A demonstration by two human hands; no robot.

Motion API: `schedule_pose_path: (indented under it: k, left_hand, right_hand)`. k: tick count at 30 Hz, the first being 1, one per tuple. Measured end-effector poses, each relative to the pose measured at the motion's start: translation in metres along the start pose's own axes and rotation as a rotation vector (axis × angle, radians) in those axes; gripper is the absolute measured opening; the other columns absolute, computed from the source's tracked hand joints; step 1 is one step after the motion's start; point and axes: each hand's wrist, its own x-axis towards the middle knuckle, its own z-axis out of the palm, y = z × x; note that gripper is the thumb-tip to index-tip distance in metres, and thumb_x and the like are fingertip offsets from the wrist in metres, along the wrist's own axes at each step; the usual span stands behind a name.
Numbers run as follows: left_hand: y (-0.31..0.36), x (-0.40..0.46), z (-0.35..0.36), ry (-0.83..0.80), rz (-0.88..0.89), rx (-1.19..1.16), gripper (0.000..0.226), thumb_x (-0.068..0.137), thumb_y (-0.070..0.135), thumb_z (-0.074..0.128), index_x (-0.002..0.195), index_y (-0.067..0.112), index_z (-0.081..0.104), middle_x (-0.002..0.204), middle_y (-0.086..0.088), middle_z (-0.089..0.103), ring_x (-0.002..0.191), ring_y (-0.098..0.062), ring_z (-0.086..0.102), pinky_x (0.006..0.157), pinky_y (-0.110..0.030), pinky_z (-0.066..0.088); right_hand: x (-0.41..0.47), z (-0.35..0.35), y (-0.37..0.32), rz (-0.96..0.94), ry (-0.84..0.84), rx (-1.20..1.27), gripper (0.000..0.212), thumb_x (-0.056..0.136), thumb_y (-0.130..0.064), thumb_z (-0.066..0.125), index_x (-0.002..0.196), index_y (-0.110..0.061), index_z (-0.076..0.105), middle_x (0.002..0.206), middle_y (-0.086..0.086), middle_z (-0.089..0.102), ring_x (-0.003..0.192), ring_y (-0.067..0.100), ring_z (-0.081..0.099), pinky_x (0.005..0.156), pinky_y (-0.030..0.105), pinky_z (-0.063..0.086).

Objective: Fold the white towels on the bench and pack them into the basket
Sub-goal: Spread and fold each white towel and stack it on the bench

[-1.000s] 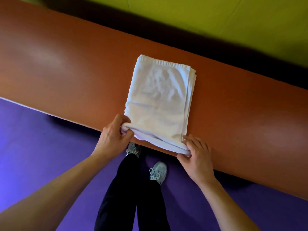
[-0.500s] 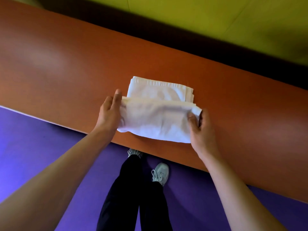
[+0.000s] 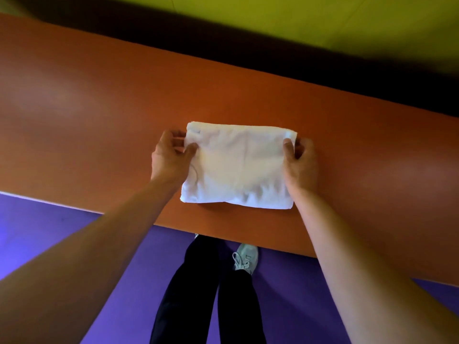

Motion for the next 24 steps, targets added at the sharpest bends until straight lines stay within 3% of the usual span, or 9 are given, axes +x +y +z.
schedule_pose_path:
  k: [3, 6, 9, 12, 15, 18, 22, 24]
  left_hand:
    - [-0.008, 0.003, 0.004, 0.031, -0.052, 0.088, 0.041, 0.084, 0.052, 0.070, 0.109, 0.021, 0.058, 0.102, 0.004, 0.066, 0.095, -0.020, 0.063, 0.081, -0.041, 0.053]
    - [-0.011, -0.008, 0.002, -0.073, -0.153, 0.070, 0.049, 0.088, 0.059, 0.062, 0.116, 0.019, 0.054, 0.112, 0.001, 0.063, 0.104, -0.022, 0.061, 0.083, -0.040, 0.049]
    - [-0.011, -0.020, -0.006, -0.224, -0.176, 0.066, 0.063, 0.083, 0.054, 0.073, 0.129, 0.018, 0.050, 0.121, 0.001, 0.060, 0.108, -0.021, 0.060, 0.088, -0.041, 0.052]
    - [-0.010, -0.023, -0.010, -0.290, -0.176, 0.040, 0.063, 0.083, 0.036, 0.078, 0.134, 0.017, 0.048, 0.112, 0.006, 0.061, 0.098, -0.015, 0.062, 0.076, -0.032, 0.051]
    - [-0.006, -0.029, -0.010, -0.305, -0.160, 0.037, 0.054, 0.086, 0.034, 0.075, 0.131, 0.015, 0.053, 0.104, 0.004, 0.066, 0.094, -0.014, 0.065, 0.065, -0.027, 0.049]
    - [0.001, -0.041, -0.005, -0.300, -0.143, 0.008, 0.048, 0.089, 0.035, 0.073, 0.129, 0.016, 0.054, 0.106, 0.002, 0.068, 0.098, -0.018, 0.066, 0.073, -0.032, 0.053]
    - [0.019, -0.061, 0.010, -0.316, -0.088, 0.002, 0.037, 0.089, 0.033, 0.073, 0.119, 0.025, 0.051, 0.104, 0.004, 0.067, 0.095, -0.015, 0.066, 0.084, -0.042, 0.056]
    - [0.032, -0.073, 0.021, -0.355, -0.052, -0.003, 0.042, 0.089, 0.032, 0.074, 0.123, 0.021, 0.053, 0.105, 0.003, 0.070, 0.095, -0.016, 0.068, 0.085, -0.044, 0.058]
  right_hand:
    - [-0.006, -0.002, 0.007, 0.114, -0.072, -0.086, 0.062, 0.087, -0.073, 0.044, 0.118, -0.021, 0.056, 0.111, 0.003, 0.064, 0.097, 0.028, 0.064, 0.080, 0.045, 0.056]
    - [-0.032, -0.011, 0.011, 0.241, -0.138, -0.179, 0.067, 0.091, -0.077, 0.041, 0.121, -0.019, 0.054, 0.110, 0.002, 0.064, 0.095, 0.025, 0.064, 0.076, 0.040, 0.052]
    - [-0.058, -0.017, 0.016, 0.354, -0.208, -0.075, 0.060, 0.092, -0.068, 0.053, 0.124, -0.018, 0.050, 0.104, -0.007, 0.060, 0.086, 0.013, 0.060, 0.067, 0.031, 0.045]
    - [-0.067, -0.021, 0.021, 0.440, -0.239, 0.209, 0.048, 0.087, -0.054, 0.072, 0.118, -0.019, 0.063, 0.104, -0.011, 0.070, 0.090, 0.006, 0.067, 0.068, 0.023, 0.048]
    - [-0.076, -0.025, 0.023, 0.484, -0.237, 0.407, 0.025, 0.085, -0.041, 0.080, 0.098, -0.020, 0.074, 0.097, -0.006, 0.078, 0.084, 0.007, 0.074, 0.067, 0.021, 0.055]
    - [-0.084, -0.034, 0.027, 0.420, -0.151, 0.480, 0.011, 0.086, -0.029, 0.081, 0.091, -0.022, 0.075, 0.087, -0.007, 0.078, 0.080, 0.007, 0.075, 0.064, 0.020, 0.055]
    - [-0.096, -0.063, 0.039, 0.395, -0.066, 0.559, 0.017, 0.086, -0.027, 0.080, 0.098, -0.017, 0.075, 0.091, -0.003, 0.079, 0.083, 0.011, 0.075, 0.068, 0.026, 0.060]
    - [-0.103, -0.083, 0.050, 0.392, -0.035, 0.585, 0.018, 0.087, -0.028, 0.080, 0.099, -0.016, 0.075, 0.093, -0.002, 0.078, 0.085, 0.013, 0.075, 0.071, 0.028, 0.061]
